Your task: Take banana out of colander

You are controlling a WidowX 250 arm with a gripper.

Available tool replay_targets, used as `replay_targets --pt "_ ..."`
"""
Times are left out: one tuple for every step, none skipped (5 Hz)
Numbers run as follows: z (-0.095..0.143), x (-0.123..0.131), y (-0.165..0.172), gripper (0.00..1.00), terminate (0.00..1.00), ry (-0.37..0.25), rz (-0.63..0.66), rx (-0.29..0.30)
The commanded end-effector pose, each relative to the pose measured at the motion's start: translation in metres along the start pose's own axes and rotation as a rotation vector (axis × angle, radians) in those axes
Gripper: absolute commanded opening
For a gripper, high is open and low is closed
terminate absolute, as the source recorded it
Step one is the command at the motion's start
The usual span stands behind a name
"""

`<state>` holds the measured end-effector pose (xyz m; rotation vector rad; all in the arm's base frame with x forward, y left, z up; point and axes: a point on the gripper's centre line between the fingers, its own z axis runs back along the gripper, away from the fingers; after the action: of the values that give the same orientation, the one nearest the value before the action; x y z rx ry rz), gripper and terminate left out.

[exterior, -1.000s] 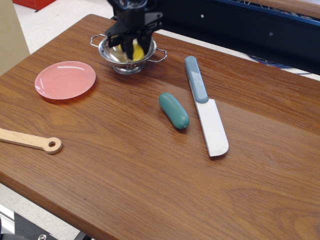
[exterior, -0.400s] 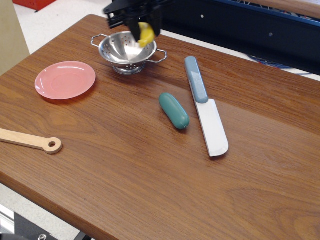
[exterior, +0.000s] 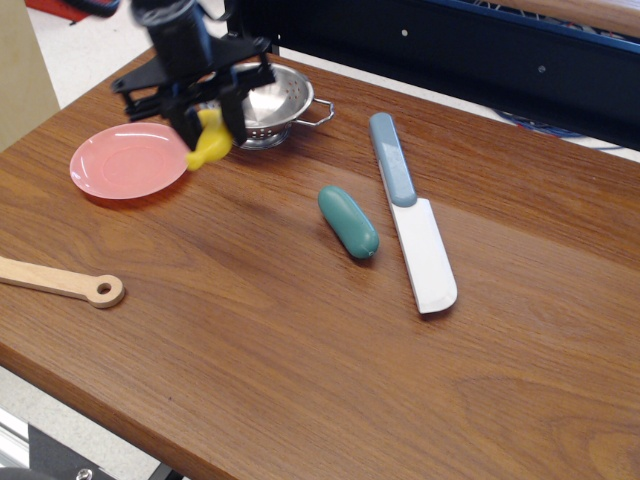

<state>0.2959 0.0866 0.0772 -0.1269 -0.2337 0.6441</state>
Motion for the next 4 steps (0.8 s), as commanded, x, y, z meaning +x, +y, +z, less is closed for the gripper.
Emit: replay_targets --pt "-0.010 -0.025 0.028 0.00 0.00 -0.100 -0.152 0.006" --pt "-0.028 -0.030 0.031 0.00 0.00 -0.121 -0.179 0.037" --pt "-0.041 -0.038 0.033 0.00 0.00 -0.137 -0.198 0.057" --pt "-0.048 -0.031 0.032 1.00 0.00 -0.091 -0.148 0.051"
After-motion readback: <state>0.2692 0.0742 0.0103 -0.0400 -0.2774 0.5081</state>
